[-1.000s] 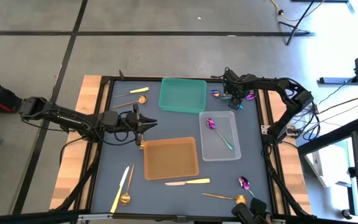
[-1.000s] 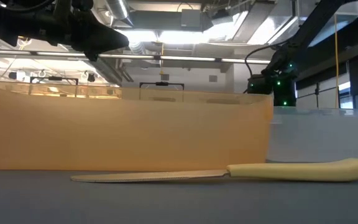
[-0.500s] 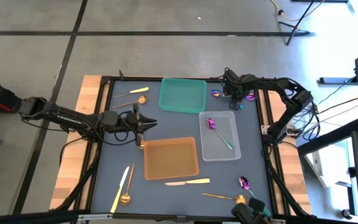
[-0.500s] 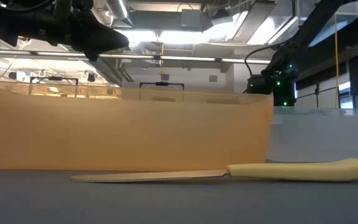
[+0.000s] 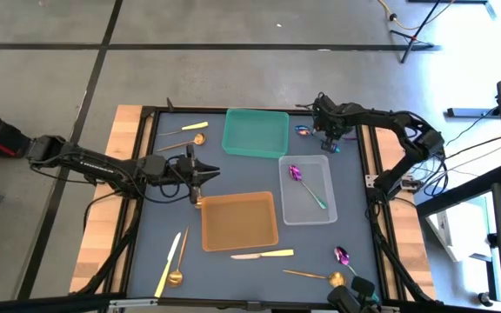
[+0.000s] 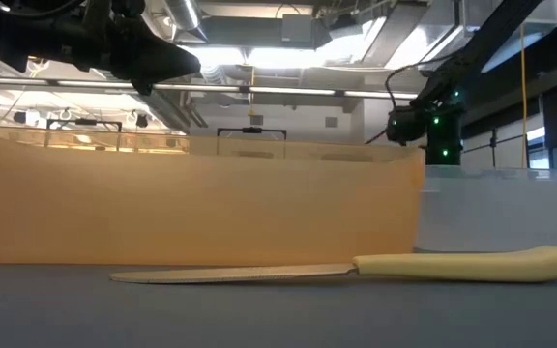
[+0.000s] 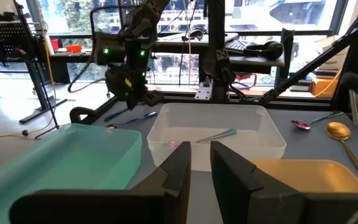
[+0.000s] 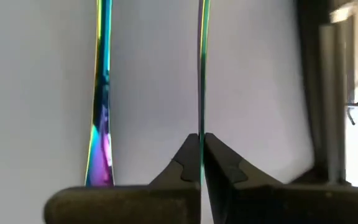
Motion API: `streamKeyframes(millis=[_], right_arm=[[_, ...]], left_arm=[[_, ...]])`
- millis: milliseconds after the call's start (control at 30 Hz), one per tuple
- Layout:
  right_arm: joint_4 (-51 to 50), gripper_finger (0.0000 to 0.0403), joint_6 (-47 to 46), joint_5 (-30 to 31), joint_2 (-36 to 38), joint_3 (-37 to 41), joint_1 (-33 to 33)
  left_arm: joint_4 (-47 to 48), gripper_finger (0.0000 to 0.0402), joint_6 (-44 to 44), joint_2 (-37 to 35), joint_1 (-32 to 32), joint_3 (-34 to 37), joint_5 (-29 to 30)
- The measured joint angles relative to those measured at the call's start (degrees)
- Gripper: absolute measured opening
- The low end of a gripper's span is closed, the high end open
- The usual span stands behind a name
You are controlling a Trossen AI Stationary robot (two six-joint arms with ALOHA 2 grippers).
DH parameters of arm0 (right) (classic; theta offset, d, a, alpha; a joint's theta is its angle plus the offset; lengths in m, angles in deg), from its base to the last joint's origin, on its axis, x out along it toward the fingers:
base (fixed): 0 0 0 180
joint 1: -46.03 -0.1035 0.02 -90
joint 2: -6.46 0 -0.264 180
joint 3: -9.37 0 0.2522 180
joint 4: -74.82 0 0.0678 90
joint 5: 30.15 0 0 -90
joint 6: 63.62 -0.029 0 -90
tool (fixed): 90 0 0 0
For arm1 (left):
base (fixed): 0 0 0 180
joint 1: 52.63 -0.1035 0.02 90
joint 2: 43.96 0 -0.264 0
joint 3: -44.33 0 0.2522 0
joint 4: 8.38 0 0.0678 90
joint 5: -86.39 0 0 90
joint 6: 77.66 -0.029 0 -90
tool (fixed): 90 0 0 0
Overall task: Sort silverware by color (type)
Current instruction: Put the blue spoon into the transparent bin
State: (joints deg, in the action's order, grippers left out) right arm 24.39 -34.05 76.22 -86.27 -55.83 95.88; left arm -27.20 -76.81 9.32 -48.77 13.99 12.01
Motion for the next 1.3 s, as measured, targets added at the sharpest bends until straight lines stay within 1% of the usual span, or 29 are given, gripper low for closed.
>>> streamKeyframes(millis=[233, 433, 533, 767, 900, 1033, 1300], right_arm=[[0.0, 0.0, -2.9, -2.5, 7.3, 0.0, -0.1], [0.0, 0.0, -6.5, -3.2, 13.7, 0.0, -3.6], [-0.1, 0.0, -8.6, -3.5, 16.7, -0.1, -7.0], [-2.3, 0.0, -16.8, -3.8, 23.9, -0.1, -16.4], [-3.3, 0.0, -21.3, -3.8, 26.9, -0.1, -21.9], [-3.9, 0.0, -25.3, -4.1, 28.2, -0.1, -27.2], [-4.2, 0.0, -33.8, -5.5, 28.2, -0.1, -37.9]], left_arm=[[0.0, 0.0055, 0.0, 0.0, 0.0, 0.0, 0.0], [-0.1, 0.0055, 0.0, 0.0, 0.0, 0.0, 0.0], [-0.5, 0.0055, 0.0, 0.0, 0.0, 0.0, 0.0], [-0.5, 0.0055, 0.1, 0.0, 0.0, 0.0, -0.1], [-0.5, 0.0055, 0.1, 0.0, 0.0, 0.0, -1.6], [-0.5, 0.0055, 0.2, 0.0, 0.0, 0.0, -1.7], [-0.5, 0.0055, 0.2, 0.0, 0.0, 0.0, -1.7]])
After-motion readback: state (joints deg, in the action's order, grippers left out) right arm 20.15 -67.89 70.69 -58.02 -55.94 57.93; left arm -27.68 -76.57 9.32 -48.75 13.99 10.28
